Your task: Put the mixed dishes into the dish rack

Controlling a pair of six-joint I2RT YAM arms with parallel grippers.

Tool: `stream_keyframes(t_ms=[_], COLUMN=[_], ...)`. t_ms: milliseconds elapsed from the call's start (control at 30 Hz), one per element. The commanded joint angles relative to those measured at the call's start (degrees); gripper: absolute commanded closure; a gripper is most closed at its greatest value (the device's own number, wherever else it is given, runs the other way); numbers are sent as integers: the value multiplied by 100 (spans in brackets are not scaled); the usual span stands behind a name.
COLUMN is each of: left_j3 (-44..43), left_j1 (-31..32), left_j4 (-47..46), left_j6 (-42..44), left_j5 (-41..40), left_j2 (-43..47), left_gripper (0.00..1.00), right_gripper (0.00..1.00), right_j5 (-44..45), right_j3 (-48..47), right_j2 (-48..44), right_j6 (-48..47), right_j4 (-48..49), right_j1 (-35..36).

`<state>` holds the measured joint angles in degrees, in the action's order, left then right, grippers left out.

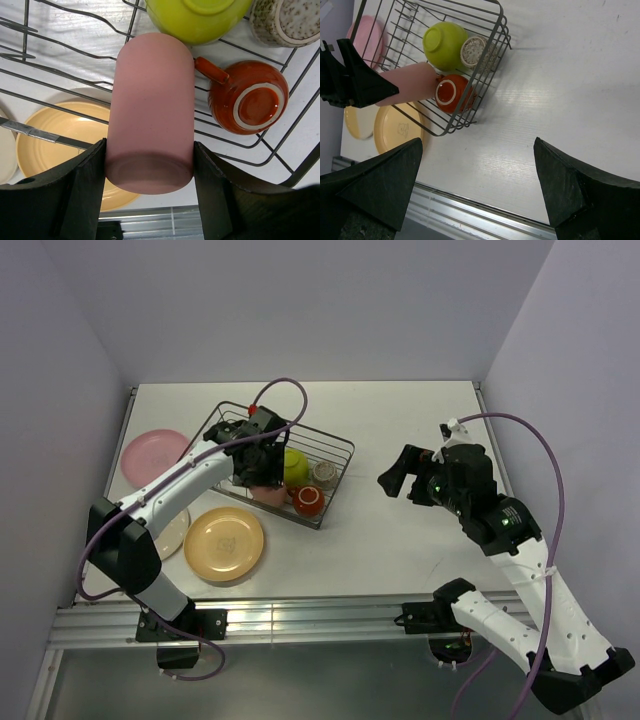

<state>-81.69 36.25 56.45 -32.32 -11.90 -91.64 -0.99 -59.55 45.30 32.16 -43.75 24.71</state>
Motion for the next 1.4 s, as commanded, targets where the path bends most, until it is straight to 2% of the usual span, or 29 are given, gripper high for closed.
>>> stream_keyframes(t_ms=[0,67,100,233,300,400,567,833,967,1067,1267,1367], left_j3=[-128,-128,-119,-145,-207,-277,-470,-778,-813,-831,-664,-375], left_j1=[58,75,84,84,93,93,84,84,84,84,84,84], left_j4=[15,7,-45,-29,-2,16,51,183,191,139,-335,-547], left_j6=[24,-12,-20,-90,-108,-178,-222,-416,-591,-706,-732,-925], left_j5=[-14,-49,-49,-154,-198,-277,-435,-805,-1077,-1227,-876,-1023], left_j2=[-109,-100,-74,-12,-4,14,163,383,760,1138,1982,2448], left_gripper=[78,63,51,34,20,14,8,6,4,4,5,4], right_gripper=[0,0,0,0,0,0,0,0,0,0,0,0], right_j5=[64,64,64,47,38,3,12,90,1379,1847,2121,1701], right_j3=[31,49,57,84,75,75,75,172,207,365,339,488], right_j2=[23,32,32,67,93,120,155,93,-152,-311,716,910], right_j6=[-79,-87,-87,-105,-114,-105,-131,-114,307,475,466,91], right_j4=[165,165,165,165,156,165,147,95,-73,-20,-538,-381], right_j1=[-28,-28,-28,-28,-28,-19,-19,-19,-27,-28,-308,-335])
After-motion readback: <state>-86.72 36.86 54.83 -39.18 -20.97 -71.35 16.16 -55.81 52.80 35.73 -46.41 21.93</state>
